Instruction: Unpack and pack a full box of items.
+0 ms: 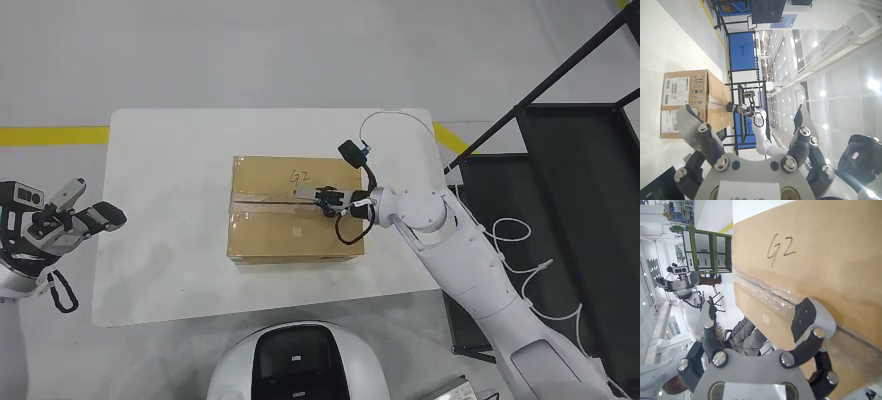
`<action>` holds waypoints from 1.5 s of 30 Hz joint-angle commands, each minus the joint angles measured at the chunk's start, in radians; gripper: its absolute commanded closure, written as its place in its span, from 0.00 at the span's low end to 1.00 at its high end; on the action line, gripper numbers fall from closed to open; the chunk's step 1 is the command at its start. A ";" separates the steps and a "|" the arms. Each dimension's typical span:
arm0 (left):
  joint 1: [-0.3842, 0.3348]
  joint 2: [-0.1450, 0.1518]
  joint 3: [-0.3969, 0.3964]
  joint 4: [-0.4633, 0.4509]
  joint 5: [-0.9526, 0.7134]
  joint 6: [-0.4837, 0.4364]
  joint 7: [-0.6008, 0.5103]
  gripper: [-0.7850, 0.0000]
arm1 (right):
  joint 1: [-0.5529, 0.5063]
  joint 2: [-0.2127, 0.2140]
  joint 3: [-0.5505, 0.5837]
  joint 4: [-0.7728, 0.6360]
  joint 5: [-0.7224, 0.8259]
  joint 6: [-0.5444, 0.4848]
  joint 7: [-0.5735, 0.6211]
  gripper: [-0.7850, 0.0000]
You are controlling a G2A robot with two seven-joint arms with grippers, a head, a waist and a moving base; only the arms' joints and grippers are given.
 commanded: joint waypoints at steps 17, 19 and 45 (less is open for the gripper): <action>0.014 -0.001 0.046 -0.027 0.015 0.022 0.004 0.00 | -0.145 0.041 0.206 -0.094 0.117 -0.066 0.046 0.00; 0.017 -0.001 0.056 -0.032 0.018 0.021 0.007 0.00 | -0.147 0.040 0.211 -0.101 0.156 -0.111 0.051 0.00; -0.087 0.029 -0.078 0.051 -0.077 0.130 0.092 0.00 | 0.357 -0.178 -0.397 0.356 0.360 -0.311 -0.044 0.00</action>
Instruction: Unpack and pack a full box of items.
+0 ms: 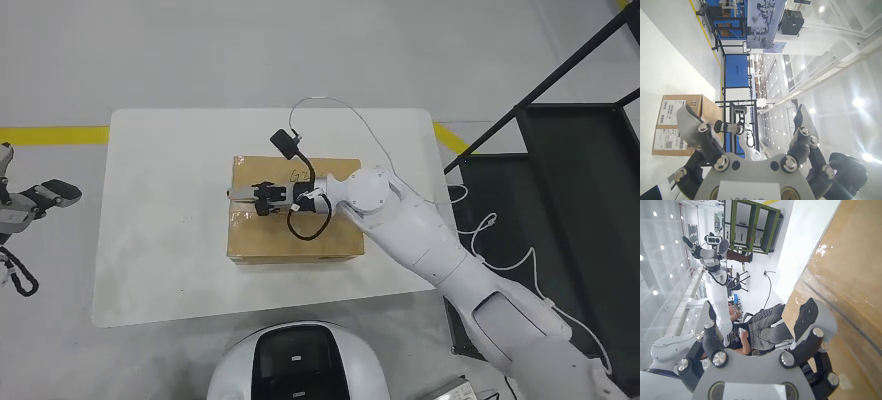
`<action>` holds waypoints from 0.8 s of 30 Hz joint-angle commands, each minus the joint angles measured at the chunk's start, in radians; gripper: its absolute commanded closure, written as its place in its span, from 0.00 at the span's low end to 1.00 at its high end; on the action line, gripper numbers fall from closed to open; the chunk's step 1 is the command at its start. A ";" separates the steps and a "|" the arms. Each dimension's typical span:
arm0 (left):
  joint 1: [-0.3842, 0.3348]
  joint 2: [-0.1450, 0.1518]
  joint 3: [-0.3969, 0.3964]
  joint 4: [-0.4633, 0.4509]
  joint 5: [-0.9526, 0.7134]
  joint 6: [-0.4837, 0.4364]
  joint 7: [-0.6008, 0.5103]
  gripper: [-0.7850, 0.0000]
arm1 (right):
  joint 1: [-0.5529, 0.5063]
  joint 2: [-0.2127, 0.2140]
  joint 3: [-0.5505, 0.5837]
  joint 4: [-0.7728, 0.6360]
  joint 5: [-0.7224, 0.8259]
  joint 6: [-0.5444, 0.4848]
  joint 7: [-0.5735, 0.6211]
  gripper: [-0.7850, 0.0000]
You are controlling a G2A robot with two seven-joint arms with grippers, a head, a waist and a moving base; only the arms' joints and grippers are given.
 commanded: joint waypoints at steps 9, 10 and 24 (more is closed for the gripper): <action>0.028 0.006 0.016 -0.014 0.026 0.006 -0.006 0.00 | 0.113 -0.093 -0.108 0.161 0.056 -0.038 -0.014 0.00; 0.031 0.006 0.019 -0.016 0.026 0.004 -0.004 0.00 | 0.125 -0.101 -0.120 0.174 0.035 -0.034 -0.021 0.00; 0.051 0.009 0.077 -0.030 0.107 -0.050 0.040 0.00 | 0.096 -0.092 -0.069 0.224 -0.042 0.013 0.024 0.00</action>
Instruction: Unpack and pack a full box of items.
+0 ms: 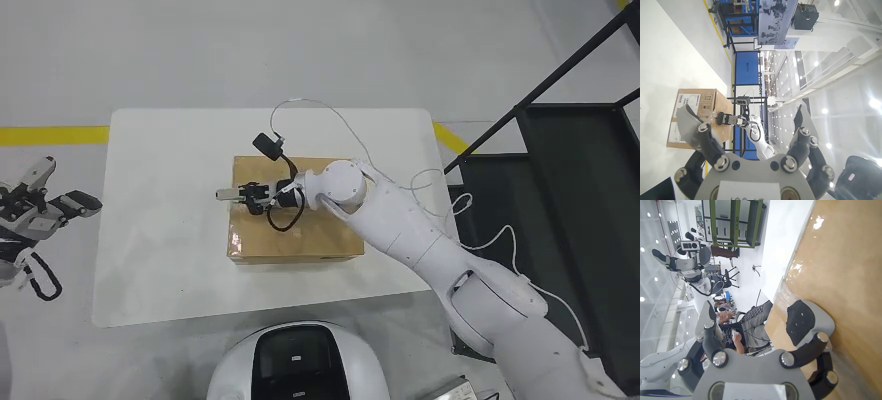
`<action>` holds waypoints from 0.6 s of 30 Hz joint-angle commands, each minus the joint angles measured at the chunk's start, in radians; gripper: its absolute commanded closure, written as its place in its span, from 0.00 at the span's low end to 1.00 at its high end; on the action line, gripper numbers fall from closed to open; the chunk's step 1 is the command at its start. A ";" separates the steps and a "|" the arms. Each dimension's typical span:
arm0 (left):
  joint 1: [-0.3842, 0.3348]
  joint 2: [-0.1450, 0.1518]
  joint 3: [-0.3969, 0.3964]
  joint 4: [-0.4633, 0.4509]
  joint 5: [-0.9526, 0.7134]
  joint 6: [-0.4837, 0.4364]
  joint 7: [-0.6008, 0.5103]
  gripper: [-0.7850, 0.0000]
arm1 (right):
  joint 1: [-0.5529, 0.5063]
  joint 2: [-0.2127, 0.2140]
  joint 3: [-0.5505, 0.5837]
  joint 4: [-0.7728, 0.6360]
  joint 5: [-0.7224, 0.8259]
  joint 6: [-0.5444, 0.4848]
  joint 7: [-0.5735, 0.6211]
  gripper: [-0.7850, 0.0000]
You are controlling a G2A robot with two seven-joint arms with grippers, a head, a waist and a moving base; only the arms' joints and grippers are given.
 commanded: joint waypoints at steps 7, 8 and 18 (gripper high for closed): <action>-0.017 0.000 0.052 0.001 0.029 -0.025 0.015 0.00 | -0.102 0.068 0.128 -0.128 -0.071 0.074 0.035 0.00; -0.018 0.001 0.057 0.001 0.041 -0.035 0.021 0.00 | -0.117 0.076 0.144 -0.144 -0.079 0.085 0.039 0.00; -0.019 0.000 0.115 -0.007 0.081 -0.068 0.031 0.00 | -0.270 0.152 0.341 -0.204 -0.082 0.125 0.090 0.00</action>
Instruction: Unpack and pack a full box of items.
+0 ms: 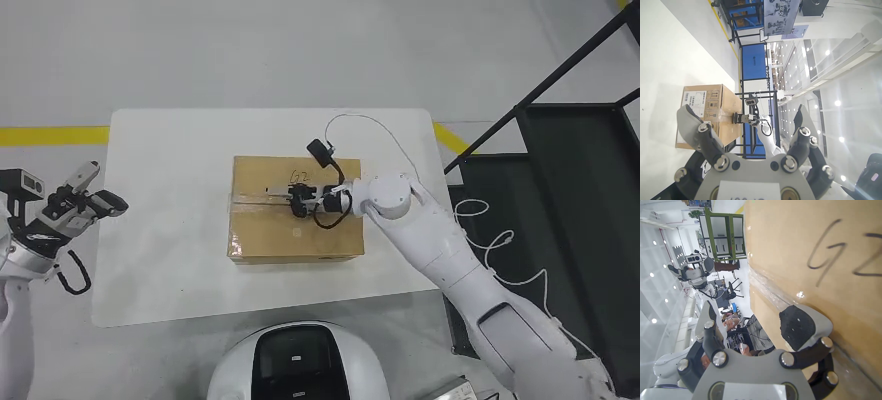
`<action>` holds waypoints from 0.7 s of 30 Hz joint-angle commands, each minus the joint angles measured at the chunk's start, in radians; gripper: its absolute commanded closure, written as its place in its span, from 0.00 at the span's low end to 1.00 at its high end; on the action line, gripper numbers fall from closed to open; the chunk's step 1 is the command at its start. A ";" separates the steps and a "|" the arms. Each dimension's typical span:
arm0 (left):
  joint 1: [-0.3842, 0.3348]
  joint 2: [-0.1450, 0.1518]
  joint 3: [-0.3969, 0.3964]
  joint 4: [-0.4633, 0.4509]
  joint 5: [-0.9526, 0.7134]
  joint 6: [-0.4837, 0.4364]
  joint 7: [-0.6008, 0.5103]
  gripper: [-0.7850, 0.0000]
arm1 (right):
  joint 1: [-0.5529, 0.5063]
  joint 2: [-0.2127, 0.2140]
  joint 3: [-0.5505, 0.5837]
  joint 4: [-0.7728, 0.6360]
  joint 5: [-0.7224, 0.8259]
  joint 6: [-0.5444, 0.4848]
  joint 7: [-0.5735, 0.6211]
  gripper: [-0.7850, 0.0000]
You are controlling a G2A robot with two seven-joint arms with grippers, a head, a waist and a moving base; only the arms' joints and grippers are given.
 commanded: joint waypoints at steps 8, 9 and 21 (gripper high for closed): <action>-0.006 -0.004 0.070 -0.012 0.013 -0.013 0.014 0.00 | -0.145 0.070 0.206 -0.085 -0.028 0.008 0.059 0.00; -0.007 -0.004 0.077 -0.014 0.013 -0.014 0.016 0.00 | -0.164 0.077 0.230 -0.101 -0.031 0.009 0.062 0.00; 0.008 -0.005 0.099 -0.021 0.018 -0.029 0.031 0.00 | -0.370 0.130 0.470 -0.219 0.076 -0.067 0.090 0.00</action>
